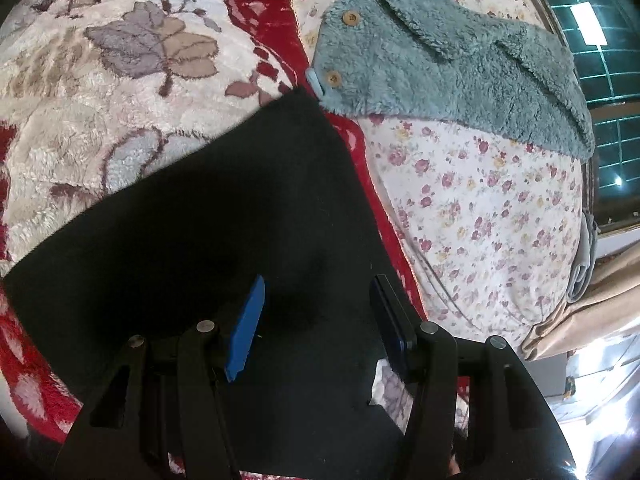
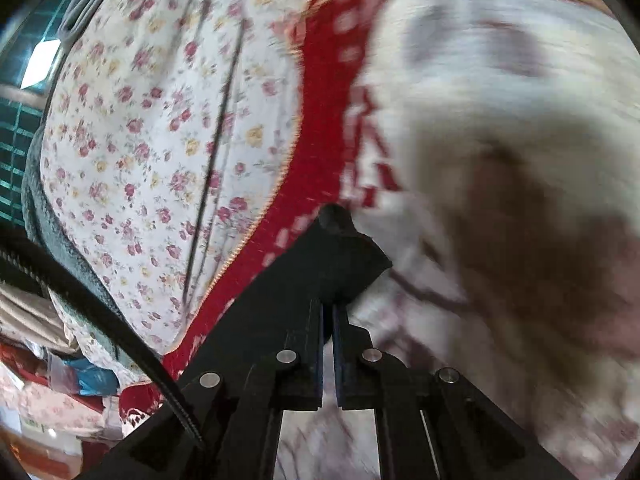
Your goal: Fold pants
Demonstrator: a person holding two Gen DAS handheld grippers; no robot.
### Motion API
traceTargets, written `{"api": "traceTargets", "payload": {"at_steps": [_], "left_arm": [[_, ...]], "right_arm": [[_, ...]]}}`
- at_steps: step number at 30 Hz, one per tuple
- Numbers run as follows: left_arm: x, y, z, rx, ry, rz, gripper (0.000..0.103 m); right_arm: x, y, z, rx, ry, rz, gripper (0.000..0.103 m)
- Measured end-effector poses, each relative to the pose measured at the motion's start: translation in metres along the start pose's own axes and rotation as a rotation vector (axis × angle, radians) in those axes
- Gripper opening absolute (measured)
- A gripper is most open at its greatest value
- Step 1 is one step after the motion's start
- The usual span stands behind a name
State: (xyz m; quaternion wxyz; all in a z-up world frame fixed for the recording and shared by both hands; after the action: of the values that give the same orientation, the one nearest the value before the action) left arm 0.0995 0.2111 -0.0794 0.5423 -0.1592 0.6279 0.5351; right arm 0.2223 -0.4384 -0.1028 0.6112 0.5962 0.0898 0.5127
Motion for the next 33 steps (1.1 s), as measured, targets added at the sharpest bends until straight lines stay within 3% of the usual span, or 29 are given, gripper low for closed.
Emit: {"api": "traceTargets", "payload": {"at_steps": [4,8,11,15,17,20,23,25,29,33], "left_arm": [[0.001,0.003,0.002,-0.016,0.001,0.000,0.053],[0.004,0.003,0.004,-0.020,0.020,-0.007,0.053],[0.005,0.008,0.008,-0.034,0.029,-0.031,0.053],[0.006,0.030,0.042,-0.134,0.065,-0.113,0.053],[0.009,0.032,0.069,-0.150,0.092,-0.154,0.070],[0.008,0.012,0.108,-0.055,0.074,-0.175,0.074],[0.005,-0.013,0.130,0.047,-0.027,-0.121,0.074],[0.006,-0.033,0.137,0.125,-0.096,-0.065,0.074],[0.005,-0.058,0.137,0.231,-0.205,-0.049,0.074],[0.002,-0.073,0.137,0.254,-0.299,-0.033,0.074]], "right_arm": [[-0.025,0.011,-0.016,0.020,-0.016,-0.044,0.003],[-0.042,-0.004,-0.025,0.061,-0.027,-0.090,0.003],[-0.045,-0.008,-0.024,0.043,-0.055,-0.097,0.003],[-0.034,-0.008,-0.026,0.017,0.050,-0.133,0.016],[-0.031,-0.007,-0.029,-0.015,0.100,-0.119,0.020],[-0.026,-0.007,-0.037,-0.114,0.221,-0.126,0.021],[-0.025,-0.004,-0.046,-0.197,0.269,-0.109,0.026],[-0.027,-0.003,-0.046,-0.198,0.253,-0.072,0.029],[-0.038,-0.001,-0.044,-0.192,0.204,0.009,0.029],[-0.036,0.000,-0.045,-0.197,0.206,0.007,0.029]]}}
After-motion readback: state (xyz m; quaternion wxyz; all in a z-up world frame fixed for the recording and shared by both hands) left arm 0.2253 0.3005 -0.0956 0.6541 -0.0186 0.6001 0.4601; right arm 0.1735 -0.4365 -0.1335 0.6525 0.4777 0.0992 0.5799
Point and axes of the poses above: each gripper's, at about its wrist camera, not at the fingertips, and y roughly against the way its jaws point, x to its left, z to its top, the point moved 5 cm from there along -y, roughly the way its jaws point, and after that the axes turned 11 degrees about -z, right-handed, at the moved point
